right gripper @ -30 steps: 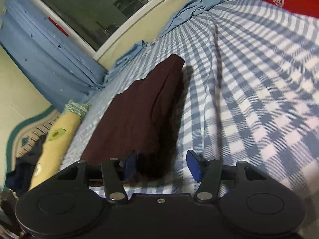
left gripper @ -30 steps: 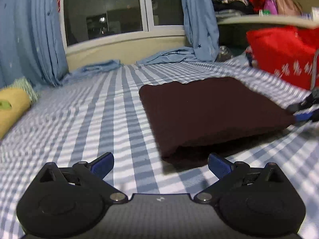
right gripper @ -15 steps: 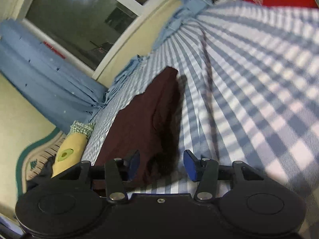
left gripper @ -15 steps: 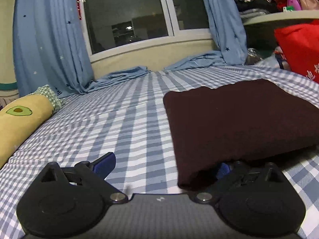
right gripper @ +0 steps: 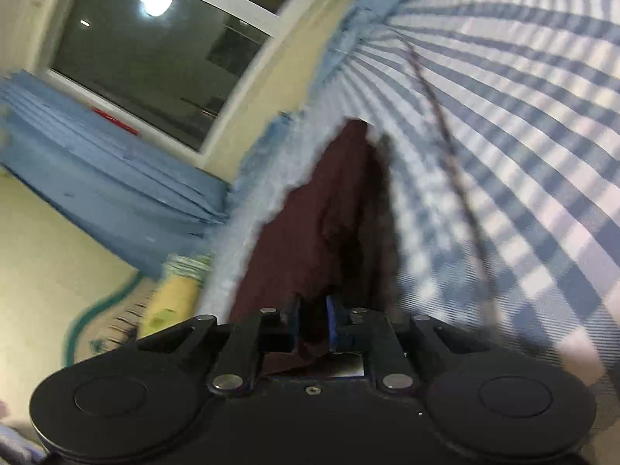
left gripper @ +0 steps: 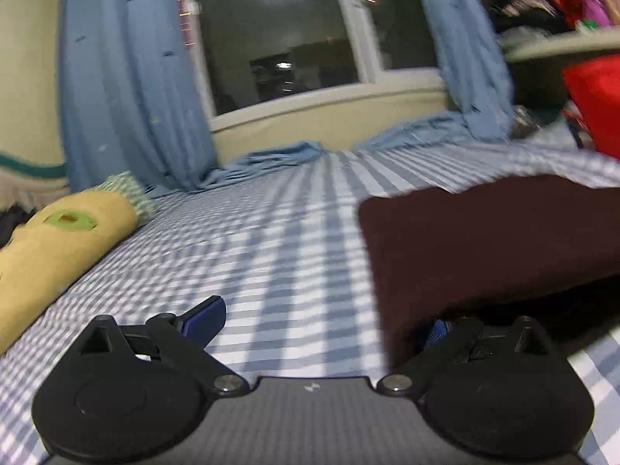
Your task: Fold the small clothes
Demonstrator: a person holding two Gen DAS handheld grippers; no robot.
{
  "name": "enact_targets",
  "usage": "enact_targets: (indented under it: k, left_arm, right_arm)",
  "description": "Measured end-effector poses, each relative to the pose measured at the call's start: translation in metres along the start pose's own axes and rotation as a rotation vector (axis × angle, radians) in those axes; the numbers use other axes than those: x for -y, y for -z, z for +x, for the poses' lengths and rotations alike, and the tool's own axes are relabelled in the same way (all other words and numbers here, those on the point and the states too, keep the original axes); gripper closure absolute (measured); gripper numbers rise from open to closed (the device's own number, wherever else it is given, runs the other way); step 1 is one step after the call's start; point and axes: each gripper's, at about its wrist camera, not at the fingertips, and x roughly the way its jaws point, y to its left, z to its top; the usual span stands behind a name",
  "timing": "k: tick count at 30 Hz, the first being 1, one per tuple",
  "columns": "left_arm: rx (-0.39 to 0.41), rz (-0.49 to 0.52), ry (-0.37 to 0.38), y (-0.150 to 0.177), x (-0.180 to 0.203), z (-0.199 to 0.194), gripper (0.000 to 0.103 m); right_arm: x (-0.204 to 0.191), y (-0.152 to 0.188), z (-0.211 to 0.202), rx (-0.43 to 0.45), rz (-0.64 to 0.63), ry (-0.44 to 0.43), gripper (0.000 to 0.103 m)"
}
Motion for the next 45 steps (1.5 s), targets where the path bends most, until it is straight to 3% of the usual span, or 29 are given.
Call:
enact_targets:
  k: [3, 5, 7, 11, 14, 17, 21, 24, 27, 33, 35, 38, 39, 41, 43, 45]
  left_arm:
    - [-0.075, -0.068, 0.031, 0.006, -0.016, 0.011, 0.001]
    - [-0.146, -0.062, 0.020, 0.012, -0.015, 0.020, 0.000]
    - [-0.150, -0.091, 0.032, 0.011, -0.020, 0.020, 0.000]
    - [-0.151, -0.085, 0.028, 0.007, -0.016, 0.011, 0.003]
    - [-0.301, -0.114, 0.122, 0.015, -0.026, 0.027, 0.003]
    - [-0.322, -0.147, 0.182, 0.016, -0.042, 0.020, 0.003]
    - [-0.322, -0.064, 0.169, 0.022, -0.048, -0.009, 0.001]
    - [-0.271, -0.085, 0.179, 0.023, -0.060, -0.034, 0.001]
    - [-0.209, -0.143, 0.202, 0.003, -0.065, -0.034, 0.001]
    - [-0.159, -0.108, 0.255, -0.023, -0.031, -0.008, 0.001]
    - [-0.176, -0.063, 0.245, -0.018, -0.018, 0.001, 0.002]
    - [-0.244, -0.044, 0.221, -0.003, -0.014, 0.018, 0.001]
    - [-0.254, -0.049, 0.233, 0.002, -0.015, 0.020, 0.001]
    - [-0.251, -0.063, 0.247, 0.004, -0.019, 0.020, 0.001]
    - [-0.231, -0.077, 0.252, 0.000, -0.025, 0.013, 0.002]
    - [-0.198, -0.097, 0.263, -0.006, -0.033, 0.003, 0.002]
  right_arm:
    - [0.000, -0.004, -0.009, 0.036, 0.026, -0.069, 0.091]
    - [0.007, -0.001, -0.002, 0.010, 0.017, -0.020, 0.091]
    - [0.027, 0.009, 0.007, -0.028, 0.046, 0.028, 0.091]
    - [0.050, 0.016, 0.004, -0.014, 0.117, 0.012, 0.094]
    - [0.044, 0.012, -0.001, -0.004, 0.075, 0.029, 0.094]
    - [0.049, 0.011, -0.003, -0.013, 0.073, 0.071, 0.095]
    - [0.052, 0.012, -0.027, 0.039, 0.033, 0.152, 0.089]
    - [0.033, 0.012, -0.042, 0.054, -0.058, 0.178, 0.088]
    - [0.004, 0.016, -0.043, 0.044, -0.150, 0.144, 0.075]
    - [-0.040, 0.030, -0.008, -0.047, -0.224, 0.027, 0.074]
    - [-0.041, 0.032, 0.009, -0.078, -0.212, 0.039, 0.074]
    - [-0.021, 0.035, 0.022, -0.095, -0.181, 0.127, 0.078]
    - [-0.011, 0.034, 0.020, -0.085, -0.161, 0.146, 0.090]
    - [0.006, 0.032, 0.015, -0.086, -0.096, 0.143, 0.098]
    - [0.005, 0.032, 0.008, -0.093, -0.102, 0.141, 0.094]
    - [-0.008, 0.031, 0.002, -0.090, -0.157, 0.120, 0.065]
